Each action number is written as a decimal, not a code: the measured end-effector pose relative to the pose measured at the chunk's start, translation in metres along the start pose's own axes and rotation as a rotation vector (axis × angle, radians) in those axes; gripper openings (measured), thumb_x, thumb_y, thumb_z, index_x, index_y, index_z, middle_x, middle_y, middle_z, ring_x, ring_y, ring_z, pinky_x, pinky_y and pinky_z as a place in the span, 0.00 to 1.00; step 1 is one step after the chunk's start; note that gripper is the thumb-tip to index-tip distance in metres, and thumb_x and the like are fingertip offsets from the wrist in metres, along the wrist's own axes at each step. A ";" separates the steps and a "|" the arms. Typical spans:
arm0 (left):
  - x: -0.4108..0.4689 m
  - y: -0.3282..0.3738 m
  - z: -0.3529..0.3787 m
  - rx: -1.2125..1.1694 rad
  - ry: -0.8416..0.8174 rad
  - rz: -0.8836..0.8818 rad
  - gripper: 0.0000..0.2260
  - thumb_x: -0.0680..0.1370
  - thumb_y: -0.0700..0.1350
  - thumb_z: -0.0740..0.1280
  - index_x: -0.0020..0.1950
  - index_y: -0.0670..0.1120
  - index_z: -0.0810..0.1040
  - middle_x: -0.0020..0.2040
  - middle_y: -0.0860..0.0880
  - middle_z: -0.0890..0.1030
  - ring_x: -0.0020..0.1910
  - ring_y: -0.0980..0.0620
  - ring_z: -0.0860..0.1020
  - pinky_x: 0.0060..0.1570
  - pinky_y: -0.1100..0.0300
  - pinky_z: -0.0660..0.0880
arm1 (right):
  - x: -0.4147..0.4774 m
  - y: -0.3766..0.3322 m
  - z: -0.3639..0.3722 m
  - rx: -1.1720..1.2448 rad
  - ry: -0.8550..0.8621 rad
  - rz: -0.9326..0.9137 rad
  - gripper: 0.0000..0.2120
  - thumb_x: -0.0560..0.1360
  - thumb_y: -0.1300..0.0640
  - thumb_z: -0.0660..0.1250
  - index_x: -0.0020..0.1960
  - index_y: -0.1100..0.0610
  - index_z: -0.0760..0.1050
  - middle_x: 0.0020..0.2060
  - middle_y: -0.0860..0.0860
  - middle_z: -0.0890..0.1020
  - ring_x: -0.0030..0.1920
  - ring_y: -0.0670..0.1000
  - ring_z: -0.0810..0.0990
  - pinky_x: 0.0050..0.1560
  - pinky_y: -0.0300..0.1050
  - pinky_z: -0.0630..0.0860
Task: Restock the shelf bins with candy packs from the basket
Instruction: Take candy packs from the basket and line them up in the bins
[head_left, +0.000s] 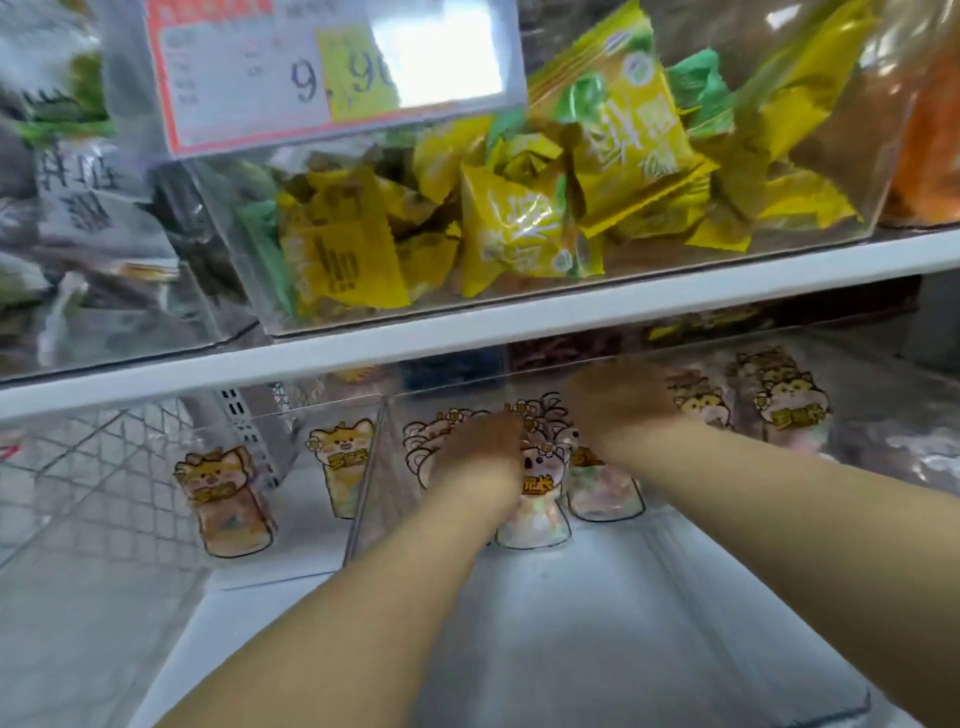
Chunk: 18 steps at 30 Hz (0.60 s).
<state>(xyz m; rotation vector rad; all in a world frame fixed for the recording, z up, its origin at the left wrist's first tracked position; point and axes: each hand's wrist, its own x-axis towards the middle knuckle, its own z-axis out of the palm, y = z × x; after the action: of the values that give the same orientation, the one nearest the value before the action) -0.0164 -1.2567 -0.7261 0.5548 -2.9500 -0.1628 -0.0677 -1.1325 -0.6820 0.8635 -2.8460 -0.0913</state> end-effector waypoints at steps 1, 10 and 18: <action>0.002 -0.002 0.002 -0.026 0.010 -0.012 0.15 0.80 0.34 0.63 0.65 0.46 0.76 0.60 0.45 0.80 0.55 0.44 0.80 0.49 0.54 0.77 | 0.000 0.000 -0.002 0.012 -0.014 -0.005 0.15 0.81 0.66 0.54 0.63 0.63 0.73 0.54 0.58 0.77 0.60 0.59 0.77 0.47 0.46 0.67; -0.004 -0.004 0.010 -0.104 -0.007 -0.013 0.22 0.78 0.34 0.66 0.71 0.46 0.70 0.66 0.45 0.76 0.61 0.44 0.77 0.57 0.50 0.78 | -0.006 -0.001 -0.016 0.057 -0.044 -0.055 0.10 0.78 0.70 0.55 0.52 0.61 0.72 0.34 0.53 0.67 0.42 0.55 0.72 0.46 0.46 0.71; -0.024 0.005 0.024 0.138 0.214 0.087 0.35 0.53 0.41 0.84 0.59 0.44 0.79 0.51 0.42 0.77 0.47 0.42 0.80 0.27 0.55 0.76 | 0.007 -0.005 0.014 0.113 -0.048 0.019 0.12 0.81 0.64 0.57 0.62 0.62 0.72 0.55 0.57 0.74 0.61 0.60 0.76 0.61 0.53 0.76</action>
<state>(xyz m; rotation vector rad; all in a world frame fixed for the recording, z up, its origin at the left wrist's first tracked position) 0.0005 -1.2416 -0.7518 0.4290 -2.7828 0.1046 -0.0732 -1.1401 -0.6957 0.8673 -2.9276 0.0526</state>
